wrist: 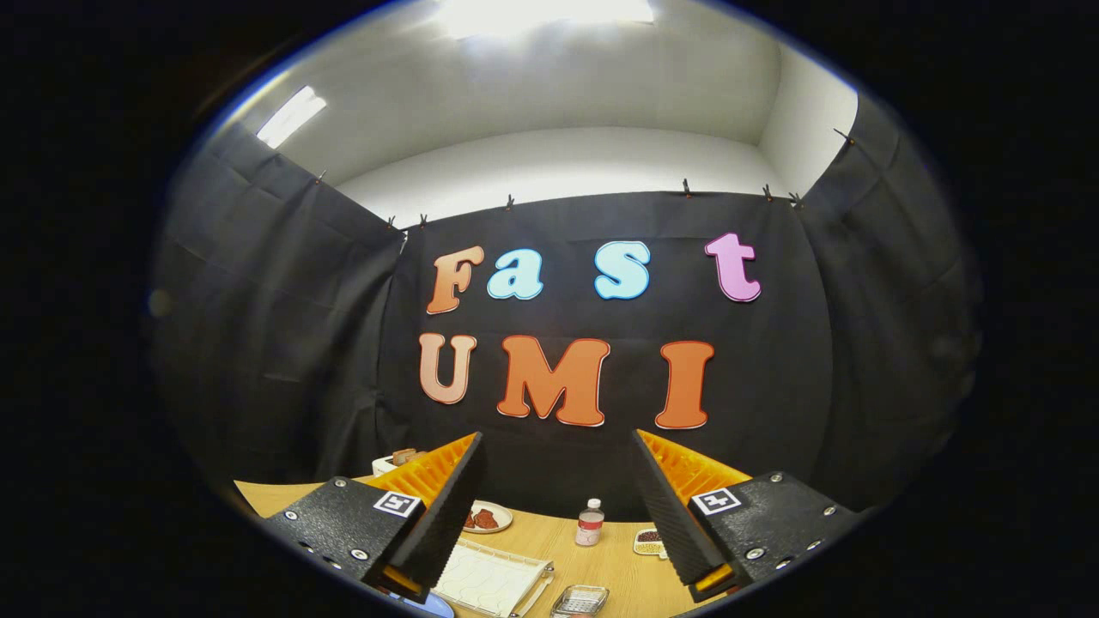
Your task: Take the plate from the dish rack, then take the spoon from the basket and place it into the plate.
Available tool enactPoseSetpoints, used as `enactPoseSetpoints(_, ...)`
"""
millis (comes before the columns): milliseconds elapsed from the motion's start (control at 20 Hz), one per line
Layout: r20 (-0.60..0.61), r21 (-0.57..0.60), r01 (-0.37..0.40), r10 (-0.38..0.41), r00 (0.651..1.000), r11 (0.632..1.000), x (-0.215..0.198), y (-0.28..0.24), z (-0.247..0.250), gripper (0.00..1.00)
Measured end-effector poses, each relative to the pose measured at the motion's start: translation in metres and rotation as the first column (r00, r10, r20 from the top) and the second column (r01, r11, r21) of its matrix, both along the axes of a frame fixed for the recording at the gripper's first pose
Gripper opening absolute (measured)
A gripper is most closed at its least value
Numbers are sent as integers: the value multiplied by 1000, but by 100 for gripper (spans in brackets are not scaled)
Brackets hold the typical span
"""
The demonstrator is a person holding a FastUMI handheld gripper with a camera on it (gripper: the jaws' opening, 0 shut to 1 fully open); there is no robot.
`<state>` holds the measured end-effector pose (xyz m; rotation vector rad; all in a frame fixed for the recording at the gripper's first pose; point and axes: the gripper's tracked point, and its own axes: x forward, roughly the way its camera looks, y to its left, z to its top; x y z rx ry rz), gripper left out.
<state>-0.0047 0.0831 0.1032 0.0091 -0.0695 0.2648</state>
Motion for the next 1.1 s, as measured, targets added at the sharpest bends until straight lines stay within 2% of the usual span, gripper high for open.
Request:
enactPoseSetpoints(400,-25,12,69,-69,997,998,-7,-13,-3,99)
enactPoseSetpoints(900,-27,-50,125,-126,992,991,-12,-5,-10,99)
enactPoseSetpoints(1100,-28,-89,122,-125,992,989,-16,3,-13,99)
